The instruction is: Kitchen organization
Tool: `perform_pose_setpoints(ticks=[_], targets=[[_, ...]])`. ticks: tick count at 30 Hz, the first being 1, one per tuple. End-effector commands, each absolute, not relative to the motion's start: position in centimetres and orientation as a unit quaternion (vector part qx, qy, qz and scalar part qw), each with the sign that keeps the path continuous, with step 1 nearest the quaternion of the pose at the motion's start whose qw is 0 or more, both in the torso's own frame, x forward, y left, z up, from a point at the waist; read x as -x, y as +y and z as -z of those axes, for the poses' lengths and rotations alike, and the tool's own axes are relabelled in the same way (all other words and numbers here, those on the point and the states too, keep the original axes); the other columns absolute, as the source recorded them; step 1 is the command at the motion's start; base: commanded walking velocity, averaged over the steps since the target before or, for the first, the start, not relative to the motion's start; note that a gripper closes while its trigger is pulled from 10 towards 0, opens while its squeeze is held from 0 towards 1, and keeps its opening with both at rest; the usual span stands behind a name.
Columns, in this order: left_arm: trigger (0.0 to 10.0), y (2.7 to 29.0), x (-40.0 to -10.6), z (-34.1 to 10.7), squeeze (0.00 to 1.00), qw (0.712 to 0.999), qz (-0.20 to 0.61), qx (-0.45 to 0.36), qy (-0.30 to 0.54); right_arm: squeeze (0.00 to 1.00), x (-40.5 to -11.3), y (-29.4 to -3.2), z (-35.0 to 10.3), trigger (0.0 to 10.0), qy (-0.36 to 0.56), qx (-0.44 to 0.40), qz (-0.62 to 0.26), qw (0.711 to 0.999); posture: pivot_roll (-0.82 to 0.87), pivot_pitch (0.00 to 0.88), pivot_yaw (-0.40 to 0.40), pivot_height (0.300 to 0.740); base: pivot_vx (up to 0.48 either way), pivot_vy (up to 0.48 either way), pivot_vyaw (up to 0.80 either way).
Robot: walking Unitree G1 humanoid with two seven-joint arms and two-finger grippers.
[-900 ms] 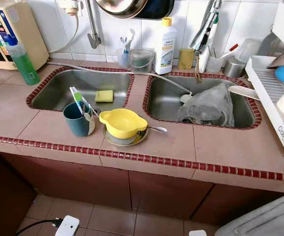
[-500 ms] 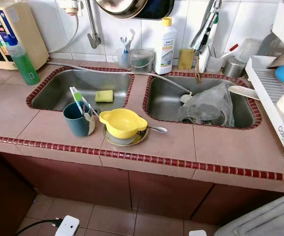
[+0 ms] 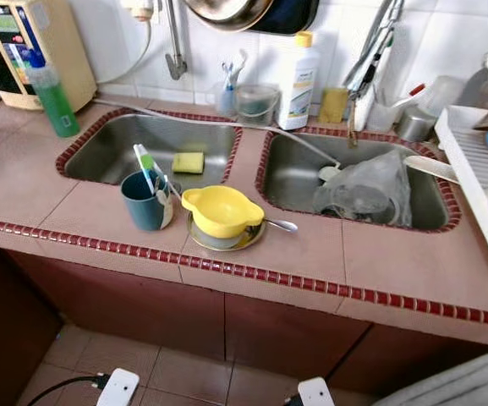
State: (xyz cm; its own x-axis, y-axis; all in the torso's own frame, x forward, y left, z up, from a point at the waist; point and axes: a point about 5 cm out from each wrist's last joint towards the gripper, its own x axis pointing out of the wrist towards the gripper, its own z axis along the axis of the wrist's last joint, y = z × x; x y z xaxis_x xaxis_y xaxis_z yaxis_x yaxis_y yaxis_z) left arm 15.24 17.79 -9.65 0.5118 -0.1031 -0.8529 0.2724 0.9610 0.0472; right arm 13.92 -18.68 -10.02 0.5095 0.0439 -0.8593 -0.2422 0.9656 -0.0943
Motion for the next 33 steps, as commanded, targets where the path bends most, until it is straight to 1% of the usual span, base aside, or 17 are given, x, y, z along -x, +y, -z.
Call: perform_pose_setpoints(ticks=[1, 9, 12, 14, 16, 17, 20, 21, 23, 24, 25, 27, 28, 29, 30, 31, 33], targets=[[10.0, 18.0, -14.9, 9.8, 0.00, 0.863, 0.109, -0.082, 0.487, 0.00, -14.0, -19.0, 9.9, 10.0, 0.487, 0.103, -0.083, 0.863, -0.01, 0.000, -0.003, 0.740, 0.000, 0.000, 0.00], [10.0, 19.3, -14.5, 9.7, 0.00, 0.864, 0.101, -0.093, 0.485, 0.00, -14.3, -19.6, 9.6, 10.0, 0.468, 0.110, -0.082, 0.873, -0.01, 0.000, 0.000, 0.740, 0.000, 0.000, 0.00], [10.0, 19.8, -15.1, 9.2, 0.00, 0.873, 0.127, -0.110, 0.458, 0.00, -15.3, -19.6, 9.0, 10.0, 0.430, 0.105, -0.102, 0.891, -0.01, 0.000, -0.002, 0.740, 0.000, 0.000, 0.00], [10.0, 19.8, -15.3, 9.0, 0.00, 0.876, 0.139, -0.114, 0.447, 0.00, -15.6, -19.4, 8.7, 10.0, 0.416, 0.105, -0.114, 0.896, -0.01, 0.000, -0.002, 0.740, 0.000, 0.000, 0.00], [10.0, 19.7, -16.0, 8.6, 0.00, 0.880, 0.169, -0.127, 0.425, 0.00, -16.2, -19.1, 8.3, 10.0, 0.392, 0.104, -0.144, 0.903, -0.01, 0.000, -0.007, 0.740, 0.000, 0.000, 0.00], [10.0, 19.6, -16.6, 8.1, 0.00, 0.882, 0.199, -0.139, 0.403, 0.00, -16.6, -19.0, 7.9, 10.0, 0.373, 0.104, -0.171, 0.906, 0.00, 0.000, -0.010, 0.740, 0.000, 0.000, 0.00], [10.0, 19.5, -17.6, 7.3, 0.00, 0.886, 0.232, -0.152, 0.371, 0.00, -17.1, -19.0, 7.4, 10.0, 0.355, 0.101, -0.201, 0.907, 0.00, 0.000, -0.014, 0.740, 0.000, 0.000, 0.00], [10.0, 19.5, -18.4, 6.6, 0.00, 0.889, 0.262, -0.154, 0.343, 0.00, -17.7, -19.1, 6.8, 10.0, 0.337, 0.091, -0.226, 0.909, 0.00, 0.000, -0.014, 0.740, 0.000, 0.000, 0.00], [10.0, 19.4, -18.9, 5.9, 0.00, 0.888, 0.292, -0.159, 0.318, 0.00, -18.1, -19.1, 6.2, 10.0, 0.321, 0.080, -0.253, 0.909, 0.00, 0.000, -0.016, 0.740, 0.000, 0.000, 0.00], [10.0, 19.4, -19.4, 5.1, 0.00, 0.884, 0.331, -0.162, 0.287, 0.00, -18.5, -19.2, 5.6, 10.0, 0.304, 0.084, -0.288, 0.904, 0.00, 0.006, -0.019, 0.740, 0.000, 0.000, 0.00], [10.0, 19.4, -19.4, 5.1, 0.00, 0.884, 0.331, -0.162, 0.287, 0.00, -18.5, -19.2, 5.6, 10.0, 0.304, 0.084, -0.288, 0.904, 0.00, 0.006, -0.019, 0.740, 0.000, 0.000, 0.00], [10.0, 19.3, -20.0, 4.2, 0.00, 0.879, 0.364, -0.164, 0.260, 0.00, -18.8, -19.4, 5.1, 10.0, 0.293, 0.090, -0.316, 0.898, 0.00, 0.013, -0.023, 0.740, 0.000, 0.000, 0.00], [10.0, 19.2, -20.5, 3.3, 0.00, 0.872, 0.394, -0.173, 0.233, 0.00, -19.1, -19.5, 4.6, 10.0, 0.283, 0.093, -0.334, 0.894, 0.01, 0.017, -0.023, 0.740, 0.000, 0.000, 0.00], [10.0, 18.9, -21.1, 2.0, 0.00, 0.858, 0.436, -0.189, 0.196, 0.00, -19.6, -19.7, 3.8, 10.0, 0.270, 0.096, -0.362, 0.887, 0.01, 0.022, -0.022, 0.740, 0.000, 0.000, 0.00], [10.0, 18.6, -21.4, 1.1, 0.00, 0.849, 0.459, -0.192, 0.178, 0.00, -19.9, -19.8, 3.0, 10.0, 0.257, 0.092, -0.386, 0.881, 0.01, 0.023, -0.021, 0.740, 0.000, 0.000, 0.00], [10.0, 18.6, -21.4, 1.1, 0.00, 0.849, 0.459, -0.192, 0.178, 0.00, -19.9, -19.8, 3.0, 10.0, 0.257, 0.092, -0.386, 0.881, 0.01, 0.023, -0.021, 0.740, 0.000, 0.000, 0.00], [10.0, 18.3, -21.8, 0.2, 0.00, 0.840, 0.482, -0.191, 0.162, 0.00, -20.2, -19.8, 2.0, 10.0, 0.244, 0.089, -0.415, 0.872, 0.02, 0.027, -0.026, 0.740, 0.000, 0.000, 0.00]])
